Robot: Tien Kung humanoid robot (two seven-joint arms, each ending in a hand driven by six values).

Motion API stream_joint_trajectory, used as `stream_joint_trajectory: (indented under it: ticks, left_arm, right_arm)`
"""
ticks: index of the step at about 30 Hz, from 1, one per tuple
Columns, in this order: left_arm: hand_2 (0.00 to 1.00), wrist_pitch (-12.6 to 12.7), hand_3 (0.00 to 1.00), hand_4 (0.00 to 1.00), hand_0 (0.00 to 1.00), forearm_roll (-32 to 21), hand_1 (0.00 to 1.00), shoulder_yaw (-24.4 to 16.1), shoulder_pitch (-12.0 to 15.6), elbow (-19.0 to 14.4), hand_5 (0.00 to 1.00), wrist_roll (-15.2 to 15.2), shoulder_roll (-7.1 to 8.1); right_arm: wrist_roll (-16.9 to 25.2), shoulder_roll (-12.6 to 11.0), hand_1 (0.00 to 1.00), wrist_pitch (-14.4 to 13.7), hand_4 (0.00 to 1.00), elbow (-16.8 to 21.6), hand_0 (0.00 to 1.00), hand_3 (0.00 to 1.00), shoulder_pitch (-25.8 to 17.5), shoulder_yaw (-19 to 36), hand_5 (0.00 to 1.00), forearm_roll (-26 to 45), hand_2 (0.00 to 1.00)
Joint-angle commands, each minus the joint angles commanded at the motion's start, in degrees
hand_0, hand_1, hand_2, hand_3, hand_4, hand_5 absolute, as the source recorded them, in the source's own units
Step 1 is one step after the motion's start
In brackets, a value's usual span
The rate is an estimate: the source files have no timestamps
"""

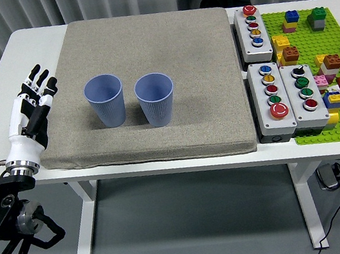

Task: Pick cup pour cup place

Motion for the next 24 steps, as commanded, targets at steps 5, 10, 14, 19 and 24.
stream_joint_trajectory:
  ticks: [5,10,14,19,24]
  left_arm:
    - [0.981,0.0,0.998,0.823,0.906,1.8,0.899,1.3,0.8,0.0,0.307,0.3,1.24]
    - [0.998,-0.9,0.998,0.855,0.912,4.2,0.908,3.0,1.9,-0.7,0.302,1.0,2.95]
    - [0.998,-1.4,0.998,0.867,0.918,5.0,0.925,4.1,2.3,-1.0,0.288,1.4,3.66]
    - [0.998,-0.9,0.998,0.869,0.929,8.0,0.933,5.8,2.1,-0.4,0.267,2.0,4.0]
    - [0.998,0.1,0.998,0.87,0.927,11.2,0.933,6.9,1.3,1.4,0.249,2.5,3.94]
  right_arm:
    - [-0.1,0.1,0.65,0.1,0.009,0.0,0.701,0.601,-0.3,0.0,0.376,-0.2,0.608]
    - [-0.2,0.1,0.65,0.1,0.009,0.0,0.701,0.601,-0.5,-0.1,0.376,-0.2,0.608]
    - [-0.2,0.1,0.65,0.1,0.009,0.1,0.701,0.6,-0.6,-0.3,0.376,-0.1,0.608]
    - [-0.3,0.1,0.649,0.1,0.009,0.1,0.701,0.6,-0.7,-0.4,0.38,0.0,0.607]
    - [-0.3,0.2,0.649,0.1,0.007,0.1,0.701,0.601,-0.8,-0.5,0.381,0.0,0.607]
